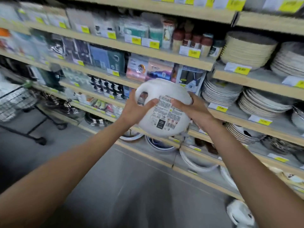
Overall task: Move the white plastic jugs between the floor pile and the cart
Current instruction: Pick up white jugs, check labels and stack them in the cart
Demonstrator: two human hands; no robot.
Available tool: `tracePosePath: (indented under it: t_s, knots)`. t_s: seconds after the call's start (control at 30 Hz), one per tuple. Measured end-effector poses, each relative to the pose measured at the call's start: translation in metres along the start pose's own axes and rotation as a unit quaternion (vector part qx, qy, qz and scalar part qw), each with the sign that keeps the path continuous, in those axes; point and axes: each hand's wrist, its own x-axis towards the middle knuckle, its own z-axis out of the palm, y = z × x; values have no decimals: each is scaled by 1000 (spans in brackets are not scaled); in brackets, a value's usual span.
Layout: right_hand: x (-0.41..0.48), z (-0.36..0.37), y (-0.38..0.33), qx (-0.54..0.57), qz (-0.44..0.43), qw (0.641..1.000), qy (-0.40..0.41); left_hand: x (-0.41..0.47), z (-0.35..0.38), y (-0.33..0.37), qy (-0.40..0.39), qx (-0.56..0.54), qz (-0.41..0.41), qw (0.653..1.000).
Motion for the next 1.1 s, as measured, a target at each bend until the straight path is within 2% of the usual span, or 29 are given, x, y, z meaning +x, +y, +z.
tracePosePath:
  t_s: [0.2, 0.3, 0.5, 0.67, 0.83, 1.1]
  knots:
    - [18, 112, -57, -33, -42, 998, -26, 9, -124, -22, 49, -14, 40, 998]
    - [27, 167, -76, -33, -48, 997, -45, 17, -178, -39, 45, -25, 56, 997]
    - [36, 251, -97, -36, -55, 993, -98, 23, -257, -76, 48, -58, 6, 997]
    - [61, 315, -111, -58, -44, 982, -175, 34, -317, -108, 68, -78, -22, 994]
    - [105, 402, -128, -111, -32, 960, -254, 59, -387, -152, 94, -86, -60, 990]
    - [214, 575, -142, -97, -20, 932, -349, 133, -513, -228, 154, -51, -132, 978]
